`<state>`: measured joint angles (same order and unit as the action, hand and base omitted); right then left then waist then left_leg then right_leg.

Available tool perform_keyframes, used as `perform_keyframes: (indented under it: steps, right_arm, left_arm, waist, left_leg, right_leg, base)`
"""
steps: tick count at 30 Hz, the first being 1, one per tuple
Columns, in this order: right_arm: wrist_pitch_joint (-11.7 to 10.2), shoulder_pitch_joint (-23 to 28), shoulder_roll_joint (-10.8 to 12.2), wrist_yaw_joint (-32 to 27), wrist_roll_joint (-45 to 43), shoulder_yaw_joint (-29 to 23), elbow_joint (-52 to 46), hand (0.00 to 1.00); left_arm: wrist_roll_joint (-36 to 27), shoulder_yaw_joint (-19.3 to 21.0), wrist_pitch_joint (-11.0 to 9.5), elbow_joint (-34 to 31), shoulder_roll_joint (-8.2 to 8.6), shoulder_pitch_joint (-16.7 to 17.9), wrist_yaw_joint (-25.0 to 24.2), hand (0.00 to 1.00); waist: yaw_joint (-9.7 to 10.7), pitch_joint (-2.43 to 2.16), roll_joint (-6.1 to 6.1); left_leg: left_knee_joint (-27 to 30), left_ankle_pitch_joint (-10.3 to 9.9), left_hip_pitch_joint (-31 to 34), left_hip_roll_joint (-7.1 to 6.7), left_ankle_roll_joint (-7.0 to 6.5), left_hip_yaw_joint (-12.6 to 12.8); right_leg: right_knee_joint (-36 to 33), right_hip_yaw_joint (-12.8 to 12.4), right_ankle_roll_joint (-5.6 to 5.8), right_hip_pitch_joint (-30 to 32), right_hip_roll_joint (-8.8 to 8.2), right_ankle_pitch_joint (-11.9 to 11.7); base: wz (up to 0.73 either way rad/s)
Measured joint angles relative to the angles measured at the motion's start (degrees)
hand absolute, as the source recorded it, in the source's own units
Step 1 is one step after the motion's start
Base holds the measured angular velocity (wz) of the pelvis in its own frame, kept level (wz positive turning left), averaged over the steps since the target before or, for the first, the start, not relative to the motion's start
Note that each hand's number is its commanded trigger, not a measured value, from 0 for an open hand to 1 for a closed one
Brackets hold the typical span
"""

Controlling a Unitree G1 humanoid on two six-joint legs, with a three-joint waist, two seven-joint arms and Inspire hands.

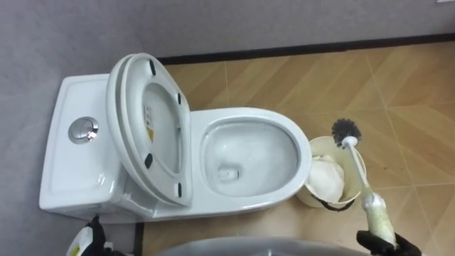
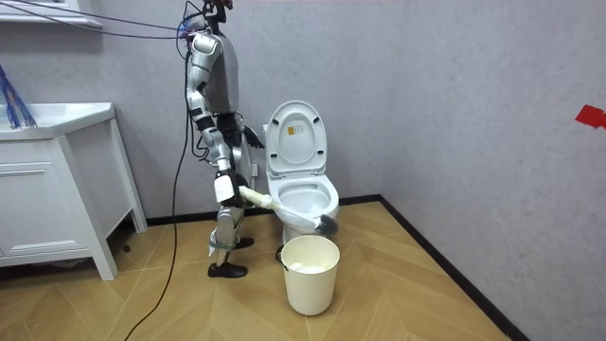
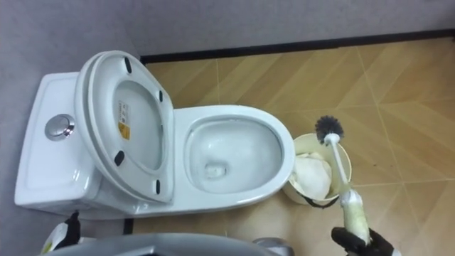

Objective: Brush toilet

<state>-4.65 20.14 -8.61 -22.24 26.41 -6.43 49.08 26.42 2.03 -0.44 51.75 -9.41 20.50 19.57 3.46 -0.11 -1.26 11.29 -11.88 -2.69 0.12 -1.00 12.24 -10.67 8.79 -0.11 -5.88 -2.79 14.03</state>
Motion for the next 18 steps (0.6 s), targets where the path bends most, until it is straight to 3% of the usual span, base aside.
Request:
perform_keyframes:
  steps: [7,13,18]
  right_arm:
    - [1.06,-0.72,0.02,2.01,-11.60,-0.80,6.29,0.00]
    - [2.09,-2.86,0.02,3.58,-24.50,0.83,10.43,0.00]
    - [2.22,-5.23,0.01,4.95,-29.05,0.85,13.63,0.00]
  left_arm:
    - [0.11,2.27,1.46,2.36,1.27,-0.06,-1.44,0.00]
    - [0.04,2.29,1.70,4.18,1.32,-1.82,-2.89,0.00]
    - [0.06,2.30,1.71,5.68,1.68,-2.71,-3.02,0.00]
  waist:
    - [0.71,-0.07,0.35]
    - [-0.35,0.05,1.27]
    - [-0.86,0.20,1.41]
  left_leg:
    - [0.00,0.03,-0.54,0.03,-0.01,0.22]
    - [0.00,0.01,-0.95,0.09,-0.01,0.79]
    - [0.01,0.00,-1.07,0.07,-0.02,0.82]
  right_leg:
    - [-0.07,-0.39,0.00,-0.15,-0.07,0.01]
    - [0.01,-1.14,0.02,-0.19,0.07,-0.01]
    - [0.07,-1.13,0.05,-0.45,0.08,-0.04]
  base:
    - [-0.02]
    - [-0.07]
    - [0.00]
